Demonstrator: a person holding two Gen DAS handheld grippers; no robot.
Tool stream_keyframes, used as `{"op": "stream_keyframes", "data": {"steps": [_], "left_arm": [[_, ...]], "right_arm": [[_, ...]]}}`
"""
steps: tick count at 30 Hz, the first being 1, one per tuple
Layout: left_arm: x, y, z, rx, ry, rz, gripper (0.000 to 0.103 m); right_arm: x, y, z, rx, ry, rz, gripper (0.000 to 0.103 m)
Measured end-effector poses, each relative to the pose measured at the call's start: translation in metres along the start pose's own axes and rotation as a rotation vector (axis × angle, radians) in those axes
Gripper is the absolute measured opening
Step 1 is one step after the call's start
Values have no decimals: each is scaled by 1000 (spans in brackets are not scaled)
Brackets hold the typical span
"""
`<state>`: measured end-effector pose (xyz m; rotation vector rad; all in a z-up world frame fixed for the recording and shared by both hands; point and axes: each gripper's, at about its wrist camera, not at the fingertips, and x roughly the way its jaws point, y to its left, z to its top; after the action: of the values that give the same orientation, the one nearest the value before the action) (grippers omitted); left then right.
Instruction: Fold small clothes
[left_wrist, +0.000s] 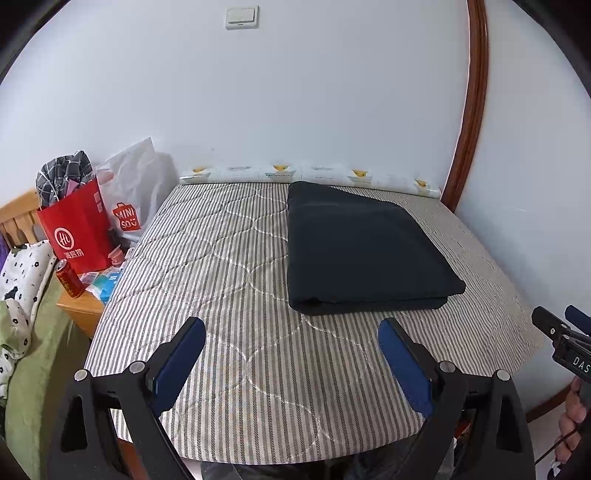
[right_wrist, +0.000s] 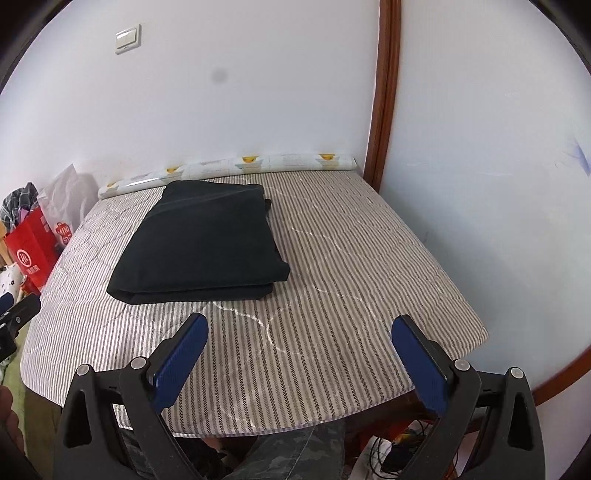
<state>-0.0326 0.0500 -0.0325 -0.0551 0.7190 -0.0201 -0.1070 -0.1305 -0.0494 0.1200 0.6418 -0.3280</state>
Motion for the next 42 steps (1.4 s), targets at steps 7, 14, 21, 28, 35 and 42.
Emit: {"op": "stream_keyframes", "data": {"steps": [7,14,21,28,35,42], "left_arm": [[2,0,-1,2,7,-4,95],[3,0,-2,2,14,-6,95],[3,0,-1,3,14,-4,95],[4,1,-1,2,17,-10,95],[4,1,-1,0,21,-9,95],[5,3,-1,0,23,-11,95]], "right_arm": [[-3,-1,-1,3,-3,-8,99],[-2,-3,0,4,-2,-6,99],[-2,-4,-1,11,-2,-5,99],[-3,-3,-2,12,-6,0,99],[-4,-2,-2,14,-9,3,99],[-2,-1,-2,11,-10,2,99]]}}
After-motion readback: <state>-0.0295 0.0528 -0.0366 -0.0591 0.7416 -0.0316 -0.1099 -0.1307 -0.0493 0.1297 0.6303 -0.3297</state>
